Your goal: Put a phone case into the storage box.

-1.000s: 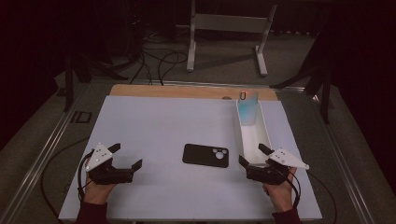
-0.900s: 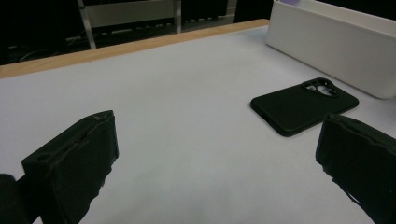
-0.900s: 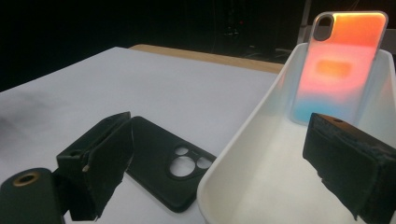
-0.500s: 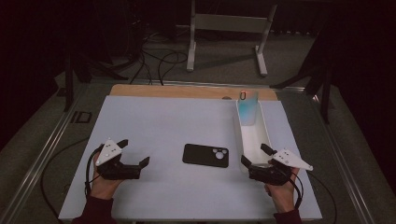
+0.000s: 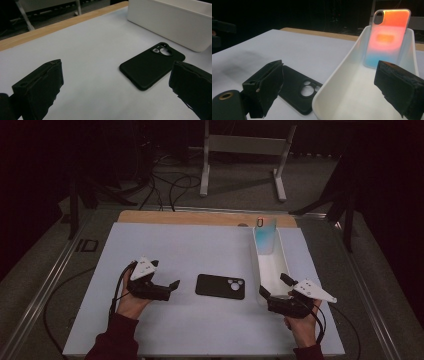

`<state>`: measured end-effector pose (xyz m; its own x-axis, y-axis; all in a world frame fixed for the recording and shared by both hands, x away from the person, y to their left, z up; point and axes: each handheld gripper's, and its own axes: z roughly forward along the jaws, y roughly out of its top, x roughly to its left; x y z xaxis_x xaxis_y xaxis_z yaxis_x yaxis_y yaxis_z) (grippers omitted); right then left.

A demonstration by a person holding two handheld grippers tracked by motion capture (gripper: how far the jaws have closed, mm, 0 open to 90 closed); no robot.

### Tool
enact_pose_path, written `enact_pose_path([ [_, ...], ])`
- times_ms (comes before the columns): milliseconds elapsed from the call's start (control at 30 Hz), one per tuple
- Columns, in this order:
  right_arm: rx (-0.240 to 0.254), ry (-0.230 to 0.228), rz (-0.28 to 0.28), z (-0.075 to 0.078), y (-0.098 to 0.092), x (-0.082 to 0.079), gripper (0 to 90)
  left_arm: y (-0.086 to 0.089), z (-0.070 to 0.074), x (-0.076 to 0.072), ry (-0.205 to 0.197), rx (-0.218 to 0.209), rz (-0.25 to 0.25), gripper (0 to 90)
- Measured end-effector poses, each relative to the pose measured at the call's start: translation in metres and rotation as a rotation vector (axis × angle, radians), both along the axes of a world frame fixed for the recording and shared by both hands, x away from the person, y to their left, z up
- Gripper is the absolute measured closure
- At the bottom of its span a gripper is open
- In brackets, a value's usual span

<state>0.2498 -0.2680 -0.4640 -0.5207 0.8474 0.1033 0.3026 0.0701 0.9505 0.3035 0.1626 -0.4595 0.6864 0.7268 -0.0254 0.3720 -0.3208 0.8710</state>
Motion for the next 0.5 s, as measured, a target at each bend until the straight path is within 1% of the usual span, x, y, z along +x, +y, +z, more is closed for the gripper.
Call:
enact_pose_path([
  [200, -0.002, -0.001, 0.000, 0.000, 0.000, 0.000, 8.6, -0.021, -0.003, 0.016, 0.019, 0.014, -0.033, 2.5],
  [267, -0.001, -0.001, 0.000, 0.000, 0.000, 0.000, 8.6, -0.021, -0.003, 0.016, 0.019, 0.014, -0.033, 3.1],
  [300, -0.001, -0.001, 0.000, 0.000, 0.000, 0.000, 8.6, -0.028, -0.006, 0.023, 0.024, 0.022, -0.037, 3.1],
  [333, 0.001, 0.000, -0.004, 0.000, -0.001, 0.000, 8.7, -0.030, -0.007, 0.025, 0.028, 0.020, -0.037, 5.2],
  [367, 0.001, 0.000, -0.004, 0.000, -0.001, 0.000, 8.7, -0.030, -0.007, 0.025, 0.028, 0.020, -0.037, 6.9],
  [433, 0.001, 0.000, -0.003, 0.000, -0.001, 0.000, 8.7, -0.030, -0.007, 0.025, 0.028, 0.020, -0.037, 6.9],
  [467, 0.001, 0.000, -0.003, 0.000, -0.001, 0.000, 8.7, -0.041, -0.011, 0.035, 0.037, 0.027, -0.032, 6.9],
  [500, 0.001, 0.001, -0.004, 0.000, -0.001, 0.000, 8.7, -0.043, -0.011, 0.037, 0.039, 0.033, -0.034, 14.1],
])
